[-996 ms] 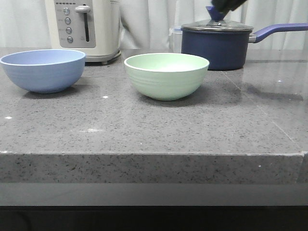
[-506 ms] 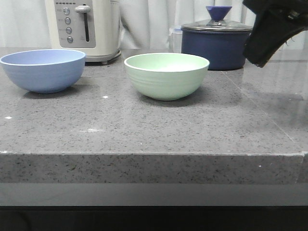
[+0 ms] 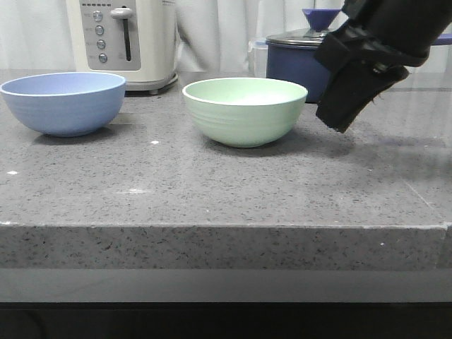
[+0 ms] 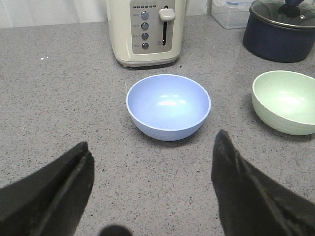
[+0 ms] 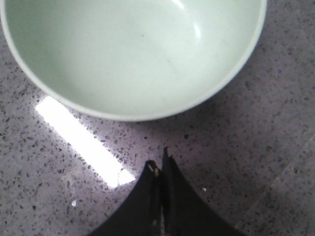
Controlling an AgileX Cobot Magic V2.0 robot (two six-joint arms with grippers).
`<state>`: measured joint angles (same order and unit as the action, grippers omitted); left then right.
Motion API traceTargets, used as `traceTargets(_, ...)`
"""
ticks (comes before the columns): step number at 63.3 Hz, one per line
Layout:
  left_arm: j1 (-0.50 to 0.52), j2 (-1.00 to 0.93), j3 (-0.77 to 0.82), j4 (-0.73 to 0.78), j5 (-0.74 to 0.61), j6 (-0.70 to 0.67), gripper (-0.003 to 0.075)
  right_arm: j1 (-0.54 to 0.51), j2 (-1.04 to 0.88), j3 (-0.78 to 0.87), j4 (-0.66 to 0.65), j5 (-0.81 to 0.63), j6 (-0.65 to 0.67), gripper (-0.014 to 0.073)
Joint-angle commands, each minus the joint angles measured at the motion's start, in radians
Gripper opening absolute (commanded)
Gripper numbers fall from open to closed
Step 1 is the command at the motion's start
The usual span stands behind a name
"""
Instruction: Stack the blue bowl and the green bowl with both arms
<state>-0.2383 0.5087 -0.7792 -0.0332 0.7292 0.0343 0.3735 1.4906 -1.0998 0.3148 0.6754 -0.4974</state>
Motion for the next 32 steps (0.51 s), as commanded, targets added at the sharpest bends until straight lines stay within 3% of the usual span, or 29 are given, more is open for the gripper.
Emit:
traceTargets(1, -0.009, 0.012, -0.029, -0.007, -0.074, -0.001, 0.0490, -0.001, -0.027, -0.023, 0.027, -0.062, -0.015, -0.0063)
traceTargets(32, -0.009, 0.012, -0.029, -0.007, -0.074, -0.001, 0.0490, -0.001, -0.027, -0.023, 0.030, -0.033, -0.015, -0.0063)
